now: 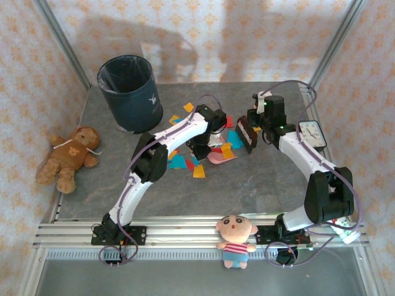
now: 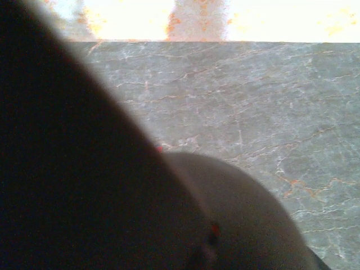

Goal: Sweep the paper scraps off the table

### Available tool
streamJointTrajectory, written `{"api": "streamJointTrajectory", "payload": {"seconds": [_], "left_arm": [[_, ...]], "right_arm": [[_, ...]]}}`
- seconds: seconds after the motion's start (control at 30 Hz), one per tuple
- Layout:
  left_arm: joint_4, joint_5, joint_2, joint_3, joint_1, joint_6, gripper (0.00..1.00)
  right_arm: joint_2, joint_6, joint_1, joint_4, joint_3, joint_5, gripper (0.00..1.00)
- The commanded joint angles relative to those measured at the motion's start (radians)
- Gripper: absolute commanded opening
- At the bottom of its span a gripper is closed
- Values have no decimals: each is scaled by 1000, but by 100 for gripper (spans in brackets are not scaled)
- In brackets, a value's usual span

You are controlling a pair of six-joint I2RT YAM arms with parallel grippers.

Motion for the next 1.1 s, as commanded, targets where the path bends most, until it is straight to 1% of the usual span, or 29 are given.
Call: {"api": "streamJointTrajectory", "payload": {"seconds": [0.0, 0.27, 0.53, 0.63, 0.93, 1.07], "left_arm": [[9, 5, 36, 25, 7, -17, 0], [14, 23, 42, 32, 0, -9, 0], [24, 34, 15, 6, -10, 5, 0], [35, 32, -1, -11, -10, 2, 0], [89, 30, -73, -78, -9, -20, 0], [134, 66, -120, -123, -4, -28, 0]], "right_arm": [[-16, -4, 20, -73, 30, -80, 0], [-57, 34, 38, -107, 23, -173, 0], [-89, 83, 39, -78, 8, -187, 0], [-120, 95, 39, -70, -1, -149, 0], [-257, 145, 39, -83, -34, 19, 0], [-338, 166, 39, -84, -78, 112, 0]]}}
